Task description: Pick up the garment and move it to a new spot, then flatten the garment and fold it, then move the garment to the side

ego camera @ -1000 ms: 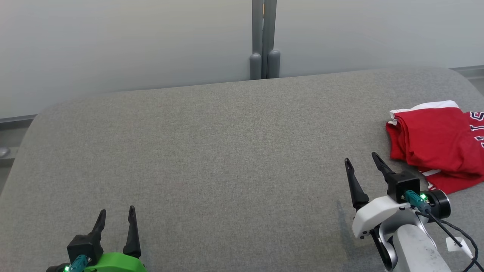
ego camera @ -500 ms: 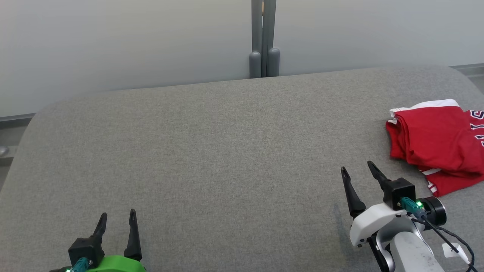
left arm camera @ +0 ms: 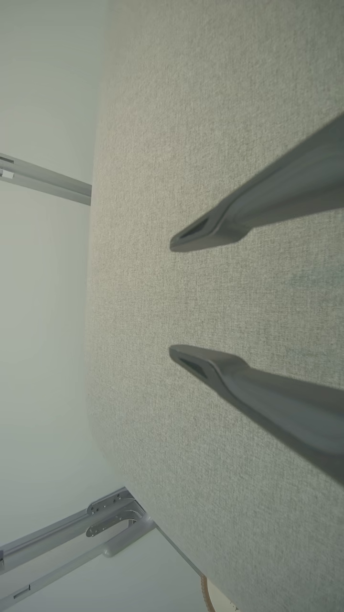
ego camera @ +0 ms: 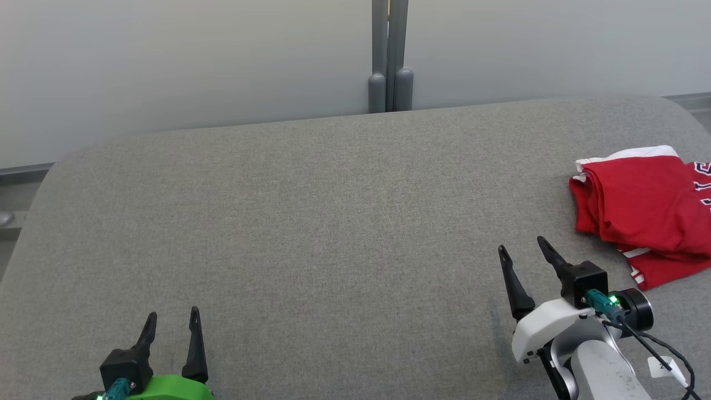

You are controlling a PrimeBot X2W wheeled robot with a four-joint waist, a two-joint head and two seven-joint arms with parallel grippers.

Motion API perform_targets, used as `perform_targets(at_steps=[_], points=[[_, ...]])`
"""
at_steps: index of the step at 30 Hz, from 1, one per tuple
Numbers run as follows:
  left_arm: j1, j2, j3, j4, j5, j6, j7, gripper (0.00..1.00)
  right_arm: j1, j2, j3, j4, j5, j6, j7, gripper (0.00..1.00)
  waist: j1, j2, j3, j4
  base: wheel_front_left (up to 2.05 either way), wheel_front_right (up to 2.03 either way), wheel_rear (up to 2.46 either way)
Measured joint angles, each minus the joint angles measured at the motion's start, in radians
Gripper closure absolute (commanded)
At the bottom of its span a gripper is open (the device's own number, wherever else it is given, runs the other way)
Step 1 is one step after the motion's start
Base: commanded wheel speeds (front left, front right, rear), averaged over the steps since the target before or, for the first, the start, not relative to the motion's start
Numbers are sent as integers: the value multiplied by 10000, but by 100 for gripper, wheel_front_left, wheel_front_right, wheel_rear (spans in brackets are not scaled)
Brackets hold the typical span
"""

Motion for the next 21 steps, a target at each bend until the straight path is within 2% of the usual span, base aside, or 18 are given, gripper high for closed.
perform_targets(at_steps=[3, 4, 10, 21], points=[[-3, 0, 4, -12, 0, -19, 0, 0, -14, 0, 19, 12, 0, 0, 0, 0, 0, 0, 11, 9, 0, 0, 0], [-5, 0, 4, -17, -2, -19, 0, 100, -19, 0, 25, 13, 0, 0, 0, 100, 1, 0, 14, 12, 0, 0, 0], [124, -50, 38, 410, -171, -21, 146, 100, 365, 58, -48, 441, 201, 2, 163, 100, 0, 0, 21, 17, 0, 0, 0], [105, -50, 127, 155, -2351, -42, 679, 100, 397, 56, -291, 48, 2575, 2, 696, 100, 0, 0, 38, 37, 0, 0, 0]])
